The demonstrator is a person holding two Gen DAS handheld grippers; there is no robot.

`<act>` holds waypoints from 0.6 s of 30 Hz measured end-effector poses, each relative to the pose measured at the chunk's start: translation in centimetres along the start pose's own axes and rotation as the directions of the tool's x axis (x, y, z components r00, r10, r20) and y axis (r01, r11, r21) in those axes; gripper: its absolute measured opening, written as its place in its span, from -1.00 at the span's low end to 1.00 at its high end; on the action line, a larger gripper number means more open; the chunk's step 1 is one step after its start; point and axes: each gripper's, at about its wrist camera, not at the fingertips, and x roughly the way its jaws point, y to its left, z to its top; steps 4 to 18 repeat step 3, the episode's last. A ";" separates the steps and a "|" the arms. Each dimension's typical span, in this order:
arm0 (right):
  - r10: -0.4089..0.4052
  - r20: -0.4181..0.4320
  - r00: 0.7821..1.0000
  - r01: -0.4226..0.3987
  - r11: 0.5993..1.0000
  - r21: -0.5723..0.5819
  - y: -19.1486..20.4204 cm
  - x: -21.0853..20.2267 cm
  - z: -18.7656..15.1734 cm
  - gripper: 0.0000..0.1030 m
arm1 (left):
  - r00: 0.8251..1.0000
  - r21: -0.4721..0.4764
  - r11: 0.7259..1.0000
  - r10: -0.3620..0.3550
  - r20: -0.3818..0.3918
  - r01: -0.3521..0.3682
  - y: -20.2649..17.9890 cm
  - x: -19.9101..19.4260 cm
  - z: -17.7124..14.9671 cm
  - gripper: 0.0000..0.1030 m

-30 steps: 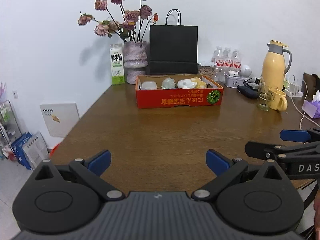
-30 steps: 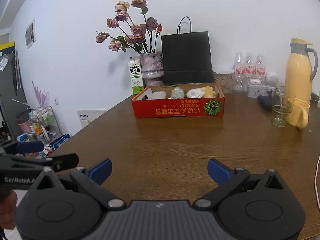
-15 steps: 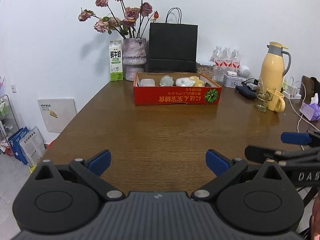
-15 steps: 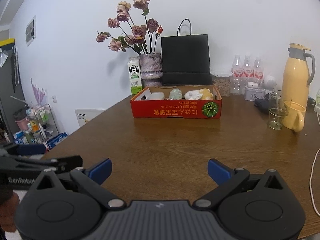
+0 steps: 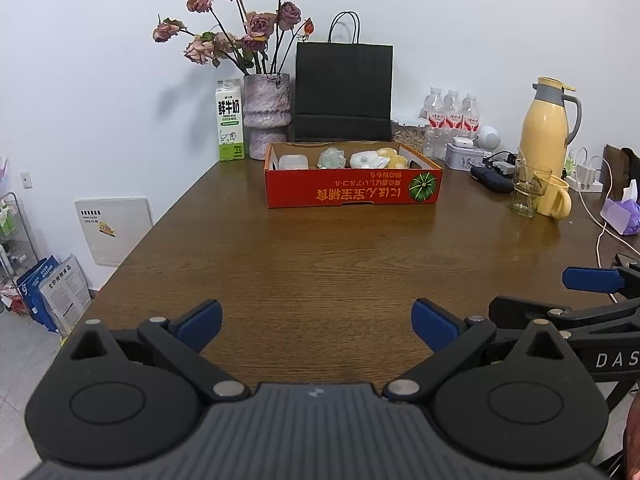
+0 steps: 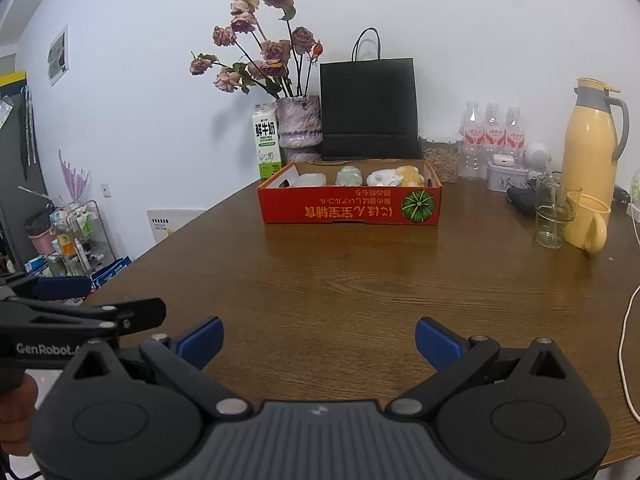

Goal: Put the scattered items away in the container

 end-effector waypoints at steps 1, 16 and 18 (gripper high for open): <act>0.001 0.001 1.000 -0.001 1.000 0.001 0.0 0.0 0.0 0.99 | 1.000 -0.001 1.000 0.000 0.001 0.000 0.0 0.0 0.0 1.00; 0.001 0.004 1.000 -0.001 1.000 0.000 0.0 -0.1 0.0 0.99 | 1.000 -0.007 1.000 0.002 -0.007 -0.002 0.1 0.1 0.0 1.00; 0.001 0.004 1.000 -0.001 1.000 0.000 0.0 -0.1 0.0 0.99 | 1.000 -0.007 1.000 0.002 -0.007 -0.002 0.1 0.1 0.0 1.00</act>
